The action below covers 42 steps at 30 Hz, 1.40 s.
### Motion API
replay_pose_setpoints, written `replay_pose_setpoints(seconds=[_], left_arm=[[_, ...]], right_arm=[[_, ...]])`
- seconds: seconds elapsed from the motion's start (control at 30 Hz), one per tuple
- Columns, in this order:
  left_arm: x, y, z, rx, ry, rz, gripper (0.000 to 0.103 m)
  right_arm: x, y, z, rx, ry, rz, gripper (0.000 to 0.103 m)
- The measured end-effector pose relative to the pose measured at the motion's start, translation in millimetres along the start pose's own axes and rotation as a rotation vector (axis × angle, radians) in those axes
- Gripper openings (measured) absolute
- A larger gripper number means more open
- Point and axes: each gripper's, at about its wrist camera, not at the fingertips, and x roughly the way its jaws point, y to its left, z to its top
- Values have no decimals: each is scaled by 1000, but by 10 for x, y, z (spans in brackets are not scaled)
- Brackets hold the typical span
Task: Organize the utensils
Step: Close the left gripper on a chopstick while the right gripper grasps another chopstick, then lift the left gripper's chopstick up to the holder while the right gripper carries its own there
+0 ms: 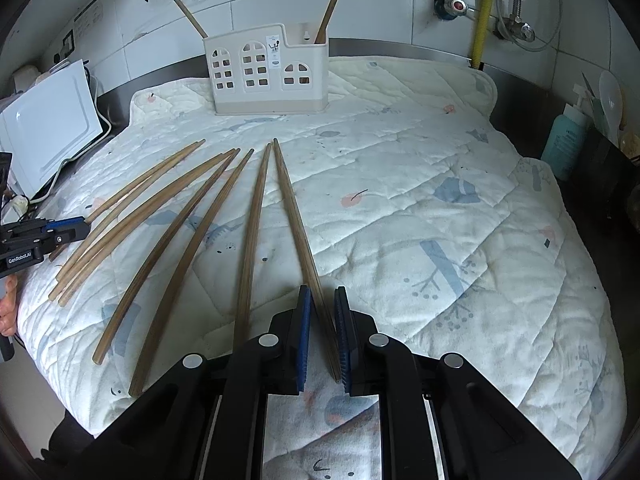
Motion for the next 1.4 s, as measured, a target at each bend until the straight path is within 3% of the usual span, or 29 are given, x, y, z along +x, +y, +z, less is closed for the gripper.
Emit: replay_pose_setpoints(seconds=[0.07, 0.13, 0.57, 0.93, 1.4], left_arm=[[-3, -10, 4, -2, 4, 7, 15], [-15, 8, 6, -28, 3, -1, 6], [-19, 57, -56, -87, -3, -36, 10], [-113, 0, 18, -63, -8, -23, 6], [-505, -32, 506, -56, -169, -38, 5]], right_arm=[[-1, 10, -2, -6, -4, -8, 10], [-21, 11, -2, 1, -11, -6, 6], [-284, 31, 101, 29, -70, 18, 6], [-530, 106, 238, 10, -122, 22, 6], [-909, 133, 714, 2, -245, 61, 6]])
